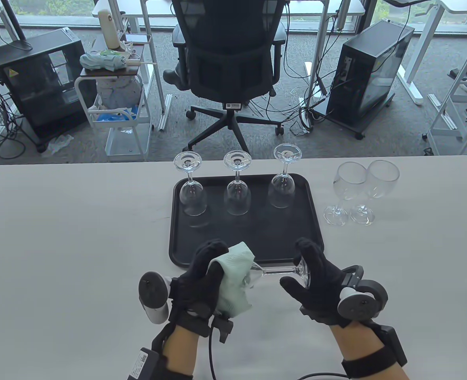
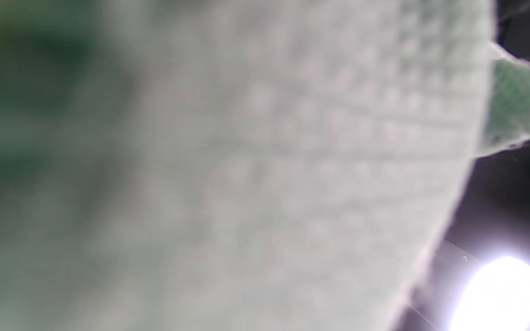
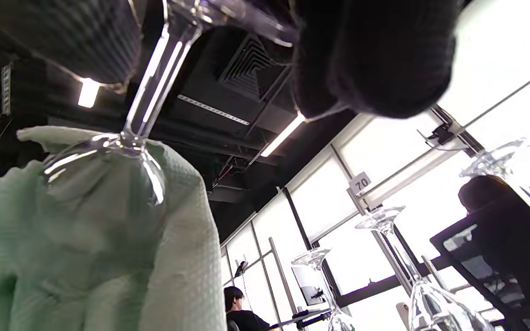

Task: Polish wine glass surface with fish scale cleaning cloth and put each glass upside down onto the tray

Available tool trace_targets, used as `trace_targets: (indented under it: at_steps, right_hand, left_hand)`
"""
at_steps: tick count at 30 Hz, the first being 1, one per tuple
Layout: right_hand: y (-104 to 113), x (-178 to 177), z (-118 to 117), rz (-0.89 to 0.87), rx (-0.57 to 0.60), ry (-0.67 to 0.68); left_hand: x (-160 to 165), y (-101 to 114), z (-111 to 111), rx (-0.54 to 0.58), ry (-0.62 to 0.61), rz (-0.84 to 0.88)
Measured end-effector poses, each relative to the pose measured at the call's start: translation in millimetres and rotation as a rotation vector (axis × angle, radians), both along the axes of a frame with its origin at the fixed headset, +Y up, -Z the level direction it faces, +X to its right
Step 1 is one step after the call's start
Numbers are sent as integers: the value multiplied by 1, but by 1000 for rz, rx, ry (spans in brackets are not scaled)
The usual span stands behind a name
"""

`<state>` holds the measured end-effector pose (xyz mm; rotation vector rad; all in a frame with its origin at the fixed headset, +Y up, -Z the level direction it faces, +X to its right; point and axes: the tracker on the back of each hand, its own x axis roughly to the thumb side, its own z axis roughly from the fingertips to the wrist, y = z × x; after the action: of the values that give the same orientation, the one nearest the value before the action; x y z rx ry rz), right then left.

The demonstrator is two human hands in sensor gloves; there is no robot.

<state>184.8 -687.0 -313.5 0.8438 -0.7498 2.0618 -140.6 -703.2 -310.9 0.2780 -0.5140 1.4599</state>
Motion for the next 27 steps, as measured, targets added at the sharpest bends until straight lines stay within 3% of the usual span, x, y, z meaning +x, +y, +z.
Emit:
trace_targets:
  at_steps: [3,4,6,10,12,13,18,19,20,23,25,27]
  right_hand:
    - [-8,0,-10,-171,-366,59]
    - [-9,0,-10,-179,-428,69]
    - [-6,0,-9,-116,-336,67]
    - [3,0,2,89,63,-5]
    - [5,0,5,97,115,-24]
    - [3,0,3,45,77,-18]
    - [-5,0,-8,-173,-405,67]
    - [-6,0,-8,-167,-437,101]
    - [-5,-1,-7,-147,-393,102]
    - [0,-2,-2,23,-97,24]
    - [2,-2,2,77,22,9]
    - [2,-2,2,56,41,-4]
  left_hand:
    - [1,3,3,77,42,-44]
    - [0,4,3,86,70,-69]
    - [-1,3,2,79,46,-58]
    - [-2,0,-1,0,0,-8]
    - [-1,-2,-1,-18,-19,11]
    - [0,-2,0,-13,-6,13]
    - [0,3,3,80,46,-45]
    - [-2,3,3,86,68,-52]
    - [-2,3,3,84,59,-44]
    - [-4,2,2,51,47,-44]
    - [-3,0,0,3,2,-7]
    - [-2,-1,0,4,1,-1]
